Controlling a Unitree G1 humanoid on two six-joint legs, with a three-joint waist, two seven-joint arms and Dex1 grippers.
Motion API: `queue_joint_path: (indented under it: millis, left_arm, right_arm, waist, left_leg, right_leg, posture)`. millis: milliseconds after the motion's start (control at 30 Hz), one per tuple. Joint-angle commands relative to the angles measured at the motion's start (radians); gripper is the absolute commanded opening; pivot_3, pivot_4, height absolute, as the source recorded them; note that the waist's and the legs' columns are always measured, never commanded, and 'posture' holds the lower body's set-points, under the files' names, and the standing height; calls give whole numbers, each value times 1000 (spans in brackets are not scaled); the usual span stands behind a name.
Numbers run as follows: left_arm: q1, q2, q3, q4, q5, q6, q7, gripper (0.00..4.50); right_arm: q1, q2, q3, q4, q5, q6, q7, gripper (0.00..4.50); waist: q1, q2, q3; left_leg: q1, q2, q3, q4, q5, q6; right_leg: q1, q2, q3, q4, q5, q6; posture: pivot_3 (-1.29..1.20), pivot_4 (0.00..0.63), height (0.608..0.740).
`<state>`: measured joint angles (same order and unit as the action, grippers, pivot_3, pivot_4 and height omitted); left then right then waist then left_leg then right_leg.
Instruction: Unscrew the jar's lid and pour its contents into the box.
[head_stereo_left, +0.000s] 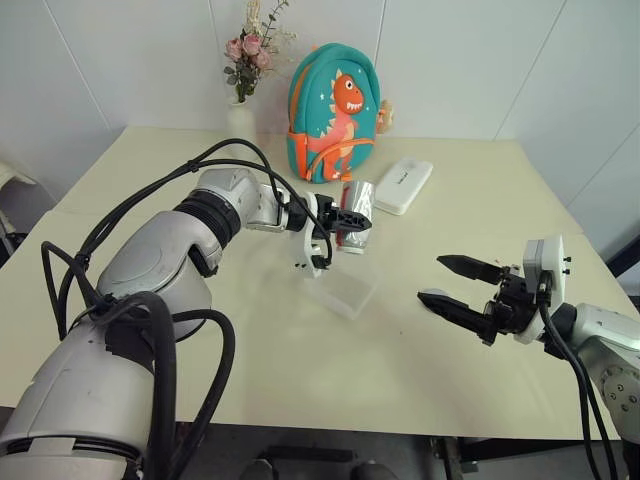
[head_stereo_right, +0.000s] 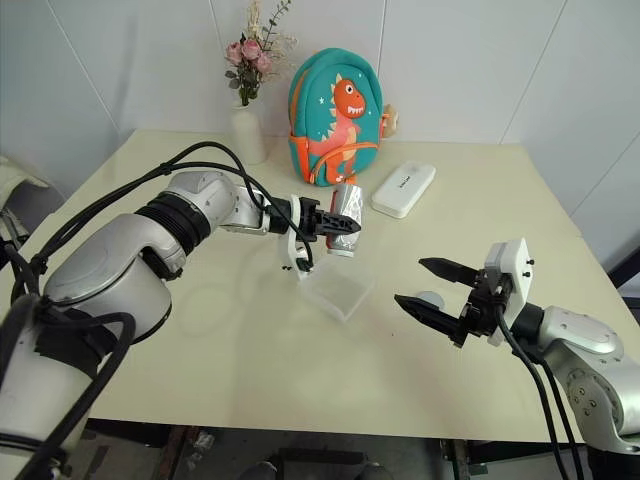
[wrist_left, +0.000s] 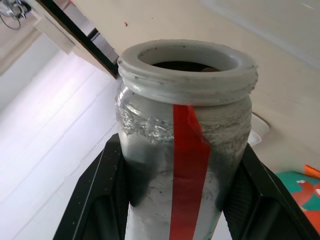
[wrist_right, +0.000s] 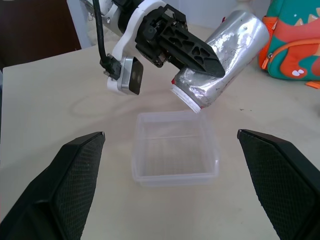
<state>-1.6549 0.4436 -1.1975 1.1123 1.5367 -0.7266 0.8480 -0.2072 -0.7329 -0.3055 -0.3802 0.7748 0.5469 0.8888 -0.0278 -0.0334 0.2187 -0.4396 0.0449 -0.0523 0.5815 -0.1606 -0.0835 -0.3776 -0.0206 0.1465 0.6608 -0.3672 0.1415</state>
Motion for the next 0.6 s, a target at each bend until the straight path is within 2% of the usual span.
queue_joint_path:
  millis: [33,433,600]
  left_arm:
    - [-27,30,8,-39,11,53,69,1977]
    - [2,130,36,-260,42,149,117,1977]
    - [14,143,27,-281,60,156,101,1977]
  right_arm:
    - [-22,-18,0,1,2,-7,17,4467]
    - [-89,-25,37,59,-14,0,51,4467]
    - [-112,-23,53,78,-26,-3,65,4467]
  waist:
    - [0,0,0]
    - [0,0,0]
    - [1,0,0]
  left_leg:
    - [0,0,0,0,0,0]
    - [0,0,1,3,0,0]
    - [0,0,1,4,0,0]
  right_leg:
    - [0,0,0,0,0,0]
    - [0,-1,0,2,0,0]
    - [0,-1,0,4,0,0]
  posture:
    - [0,150,740]
    - [0,150,740]
    - [0,150,740]
